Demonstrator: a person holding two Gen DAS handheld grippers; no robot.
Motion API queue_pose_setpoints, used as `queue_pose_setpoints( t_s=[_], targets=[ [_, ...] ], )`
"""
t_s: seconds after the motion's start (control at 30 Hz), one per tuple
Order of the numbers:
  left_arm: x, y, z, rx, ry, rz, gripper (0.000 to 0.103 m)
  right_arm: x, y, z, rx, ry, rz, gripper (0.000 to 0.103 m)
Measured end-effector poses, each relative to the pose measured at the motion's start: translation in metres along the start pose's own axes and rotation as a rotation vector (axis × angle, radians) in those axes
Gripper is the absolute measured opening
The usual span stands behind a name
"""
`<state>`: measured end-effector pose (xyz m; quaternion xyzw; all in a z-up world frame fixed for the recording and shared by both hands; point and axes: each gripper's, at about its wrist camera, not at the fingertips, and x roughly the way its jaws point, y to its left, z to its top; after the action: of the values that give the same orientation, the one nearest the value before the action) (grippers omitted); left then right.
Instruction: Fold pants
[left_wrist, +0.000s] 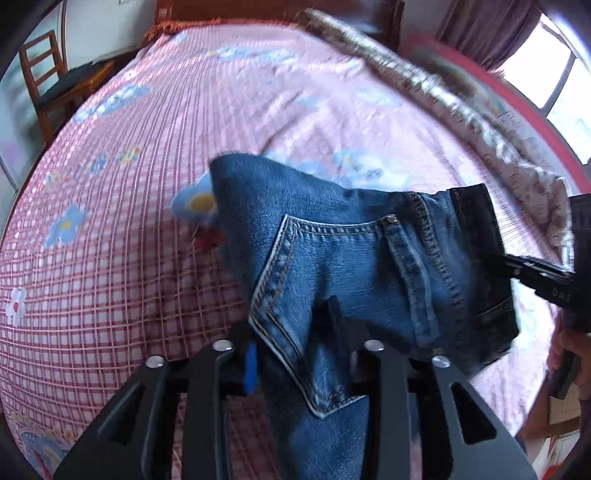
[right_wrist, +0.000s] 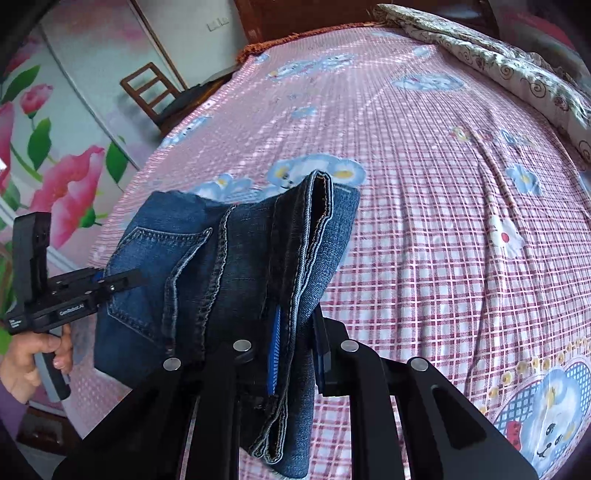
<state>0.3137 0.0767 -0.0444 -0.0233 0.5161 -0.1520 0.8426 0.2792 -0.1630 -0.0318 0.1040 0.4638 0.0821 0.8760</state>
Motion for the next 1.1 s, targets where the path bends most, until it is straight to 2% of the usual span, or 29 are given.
queue_pose_setpoints(
  t_s=[0.03,0.07,0.1,0.2,0.27,0.3,0.37,0.43,0.57,0.6,0.63,0.67,0.7,0.73,0.77,0.87,0.97,1.1],
  targets=[
    [0.006,0.004,-0.001,-0.016,0.005,0.020,0.066,0.010,-0.005,-0.003,0.019,0.019,-0.005,0.016],
    [0.008,0.009,-0.003,-0.039,-0.003,0.051,0.085,0.019,-0.010,-0.008,0.036,0.036,-0.009,0.027],
    [0.007,0.014,-0.005,-0.068,-0.017,0.073,0.089,0.023,-0.015,-0.013,0.048,0.026,-0.023,0.032],
    [-0.003,0.017,-0.013,-0.092,-0.034,0.109,0.091,0.017,-0.028,-0.022,0.124,-0.004,0.020,0.034],
    [-0.019,0.009,-0.021,-0.063,-0.073,0.228,0.091,0.005,-0.031,-0.027,0.155,-0.033,-0.007,0.036],
    [-0.029,0.004,-0.025,-0.037,-0.104,0.287,0.092,-0.008,-0.030,-0.031,0.176,-0.081,-0.015,0.036],
    [-0.049,-0.006,-0.037,-0.009,-0.154,0.324,0.092,-0.026,-0.026,-0.036,0.187,-0.150,-0.035,0.036],
    [-0.063,-0.013,-0.043,-0.022,-0.178,0.278,0.092,-0.037,-0.017,-0.033,0.179,-0.204,0.040,0.036],
    [-0.068,-0.027,-0.048,-0.008,-0.199,0.237,0.096,-0.025,0.009,-0.016,0.173,-0.196,0.222,0.037],
    [-0.065,-0.033,-0.050,0.006,-0.194,0.237,0.098,-0.015,0.012,-0.013,0.177,-0.181,0.268,0.047],
    [-0.057,-0.037,-0.050,0.021,-0.180,0.242,0.098,-0.004,0.012,-0.011,0.186,-0.153,0.284,0.052],
    [-0.048,-0.039,-0.051,0.026,-0.155,0.249,0.098,0.008,0.009,-0.012,0.198,-0.125,0.261,0.054],
    [-0.038,-0.041,-0.052,0.024,-0.125,0.248,0.098,0.025,0.003,-0.016,0.208,-0.076,0.259,0.054],
    [-0.030,-0.043,-0.051,0.020,-0.098,0.237,0.098,0.031,-0.003,-0.020,0.211,-0.089,0.301,0.054],
    [-0.020,-0.043,-0.050,0.013,-0.071,0.228,0.098,0.029,-0.007,-0.022,0.216,-0.101,0.329,0.054],
    [-0.012,-0.049,-0.050,-0.006,-0.058,0.194,0.099,0.019,-0.013,-0.020,0.228,-0.068,0.364,0.055],
    [-0.007,-0.045,-0.046,-0.058,-0.025,0.157,0.100,0.004,-0.026,-0.025,0.308,-0.071,0.387,0.062],
    [-0.001,-0.040,-0.042,-0.106,0.024,0.110,0.100,-0.010,-0.045,-0.036,0.440,-0.050,0.424,0.062]
  ],
)
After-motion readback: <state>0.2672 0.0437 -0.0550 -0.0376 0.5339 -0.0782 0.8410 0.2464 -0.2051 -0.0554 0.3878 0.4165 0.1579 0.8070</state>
